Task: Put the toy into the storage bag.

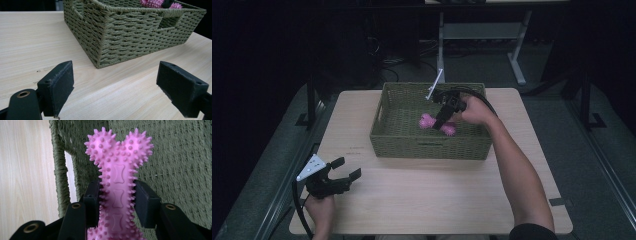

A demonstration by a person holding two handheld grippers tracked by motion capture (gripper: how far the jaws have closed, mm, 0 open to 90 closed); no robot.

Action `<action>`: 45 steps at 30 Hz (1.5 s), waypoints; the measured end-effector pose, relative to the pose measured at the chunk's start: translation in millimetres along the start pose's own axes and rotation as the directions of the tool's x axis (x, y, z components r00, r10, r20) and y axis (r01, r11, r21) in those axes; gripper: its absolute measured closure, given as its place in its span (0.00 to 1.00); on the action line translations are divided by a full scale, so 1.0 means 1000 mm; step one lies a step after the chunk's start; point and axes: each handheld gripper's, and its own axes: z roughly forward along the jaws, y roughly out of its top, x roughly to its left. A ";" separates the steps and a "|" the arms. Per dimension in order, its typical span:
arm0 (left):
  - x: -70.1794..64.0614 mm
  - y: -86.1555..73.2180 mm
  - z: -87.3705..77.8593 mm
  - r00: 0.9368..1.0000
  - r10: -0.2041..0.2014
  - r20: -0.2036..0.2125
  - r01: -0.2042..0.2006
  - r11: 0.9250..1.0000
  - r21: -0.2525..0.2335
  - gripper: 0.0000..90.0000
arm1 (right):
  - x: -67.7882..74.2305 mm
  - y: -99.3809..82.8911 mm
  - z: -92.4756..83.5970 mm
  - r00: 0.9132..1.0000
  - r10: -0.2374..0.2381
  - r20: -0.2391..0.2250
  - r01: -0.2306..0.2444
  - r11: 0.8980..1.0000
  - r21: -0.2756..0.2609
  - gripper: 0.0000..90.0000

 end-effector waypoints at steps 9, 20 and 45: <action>0.000 0.000 0.000 1.000 0.001 0.001 -0.001 1.000 -0.001 0.15 | -0.003 -0.001 0.010 1.000 0.005 -0.008 -0.005 1.000 0.005 0.64; -0.001 0.000 0.001 1.000 -0.001 0.003 0.001 1.000 0.000 0.15 | -0.006 -0.005 0.017 1.000 0.018 -0.017 -0.018 1.000 0.009 0.64; -0.001 0.000 0.001 1.000 -0.003 0.001 0.003 1.000 -0.002 0.15 | -0.006 -0.006 0.029 0.999 0.029 -0.039 -0.028 0.999 0.018 0.64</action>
